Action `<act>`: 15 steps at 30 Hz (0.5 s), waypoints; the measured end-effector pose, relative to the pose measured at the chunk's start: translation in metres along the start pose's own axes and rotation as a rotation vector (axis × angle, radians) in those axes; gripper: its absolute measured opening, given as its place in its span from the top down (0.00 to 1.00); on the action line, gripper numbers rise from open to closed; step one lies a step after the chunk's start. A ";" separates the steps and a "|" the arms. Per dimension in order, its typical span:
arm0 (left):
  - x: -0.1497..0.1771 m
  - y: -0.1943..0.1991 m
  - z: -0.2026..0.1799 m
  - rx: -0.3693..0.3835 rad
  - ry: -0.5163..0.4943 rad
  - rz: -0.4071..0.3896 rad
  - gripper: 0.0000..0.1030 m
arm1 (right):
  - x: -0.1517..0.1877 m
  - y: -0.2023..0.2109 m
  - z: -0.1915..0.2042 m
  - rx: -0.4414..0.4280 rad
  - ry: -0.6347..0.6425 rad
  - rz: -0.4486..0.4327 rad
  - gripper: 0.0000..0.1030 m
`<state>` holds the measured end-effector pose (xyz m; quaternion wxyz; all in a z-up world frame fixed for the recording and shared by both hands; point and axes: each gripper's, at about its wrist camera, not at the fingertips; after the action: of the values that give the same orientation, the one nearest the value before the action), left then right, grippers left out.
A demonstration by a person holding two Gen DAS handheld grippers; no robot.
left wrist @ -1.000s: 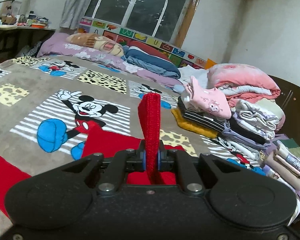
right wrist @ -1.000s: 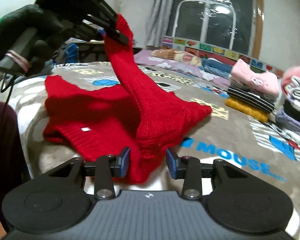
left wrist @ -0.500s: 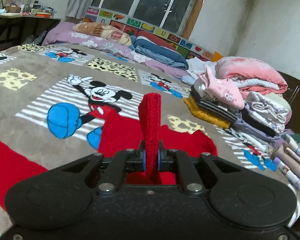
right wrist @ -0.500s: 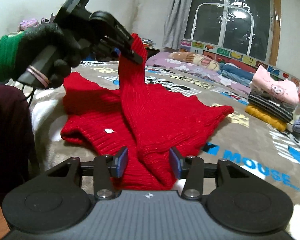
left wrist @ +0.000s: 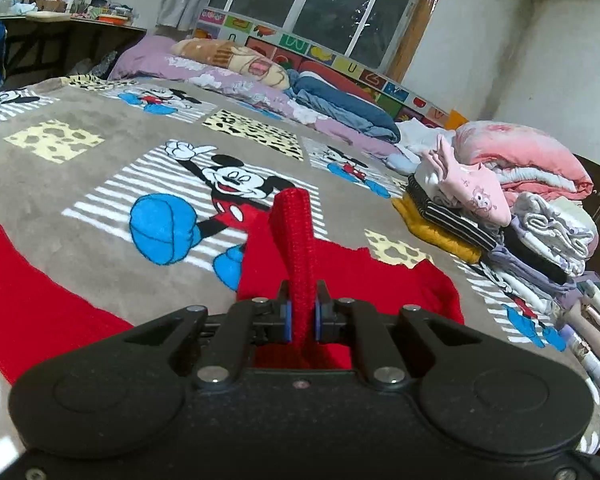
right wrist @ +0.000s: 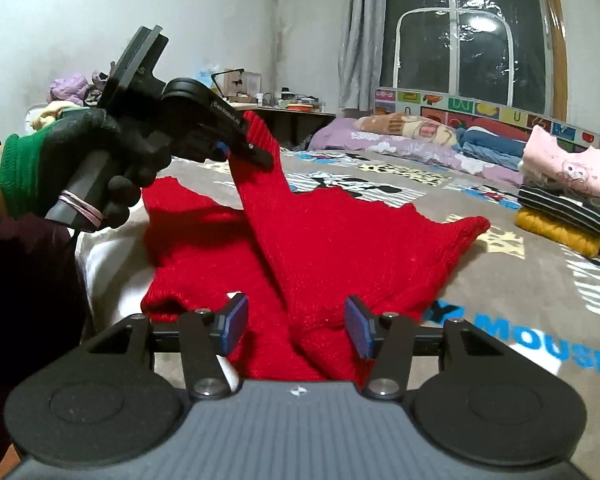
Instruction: Fold clothes
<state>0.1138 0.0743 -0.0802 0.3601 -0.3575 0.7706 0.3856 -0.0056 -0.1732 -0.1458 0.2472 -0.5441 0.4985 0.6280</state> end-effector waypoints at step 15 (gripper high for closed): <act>0.020 -0.007 0.023 -0.104 0.045 0.091 0.90 | -0.001 -0.011 -0.013 -0.070 -0.059 0.104 0.46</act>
<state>0.1167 0.0854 -0.1091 0.3057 -0.3490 0.7730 0.4326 0.0100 -0.1798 -0.1474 0.2097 -0.5072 0.4964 0.6726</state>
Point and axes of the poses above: each gripper's, at about its wrist camera, not at the fingertips, and y roughly against the way its jaws point, z to its left, x to its underside, and after that the axes turned 11 degrees about x, right-handed
